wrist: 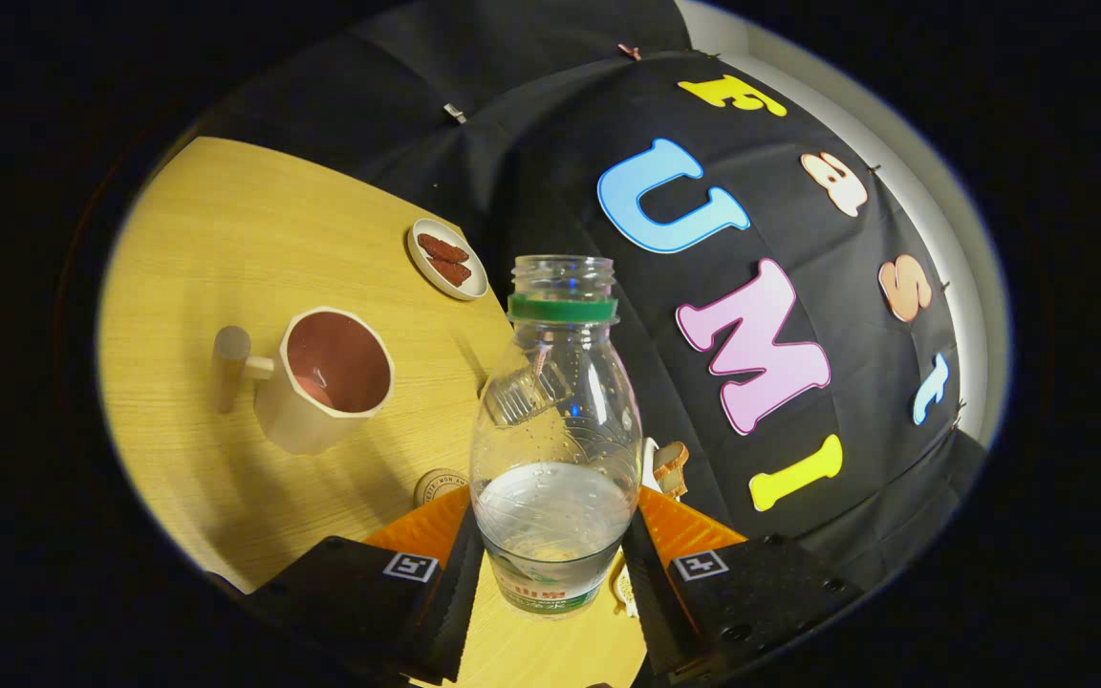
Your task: Take the bottle from table, then pour the juice into the cup, finally place the bottle on the coaster
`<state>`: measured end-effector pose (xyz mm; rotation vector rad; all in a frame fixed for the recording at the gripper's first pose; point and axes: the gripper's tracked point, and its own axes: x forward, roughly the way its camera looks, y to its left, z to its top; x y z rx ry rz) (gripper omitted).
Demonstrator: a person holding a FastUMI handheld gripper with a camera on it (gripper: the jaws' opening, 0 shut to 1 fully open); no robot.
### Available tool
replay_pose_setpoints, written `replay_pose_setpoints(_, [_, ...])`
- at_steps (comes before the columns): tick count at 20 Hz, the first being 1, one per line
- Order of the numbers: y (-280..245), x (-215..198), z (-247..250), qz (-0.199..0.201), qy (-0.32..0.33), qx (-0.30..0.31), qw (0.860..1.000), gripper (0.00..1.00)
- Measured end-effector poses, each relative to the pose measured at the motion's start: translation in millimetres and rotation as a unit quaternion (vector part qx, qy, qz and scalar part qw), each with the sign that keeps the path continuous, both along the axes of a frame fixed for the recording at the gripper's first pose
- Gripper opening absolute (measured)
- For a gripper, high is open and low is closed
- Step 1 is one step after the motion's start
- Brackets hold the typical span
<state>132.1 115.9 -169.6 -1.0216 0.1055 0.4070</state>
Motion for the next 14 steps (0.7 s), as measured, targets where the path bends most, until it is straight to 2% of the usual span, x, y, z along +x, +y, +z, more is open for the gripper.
replay_pose_setpoints(4, [5, 10, -6, 0.001, -0.011, -0.067, 0.998, 0.73])
replay_pose_setpoints(14, [9, 14, -41, 0.004, 0.007, -0.15, 0.989, 0.73])
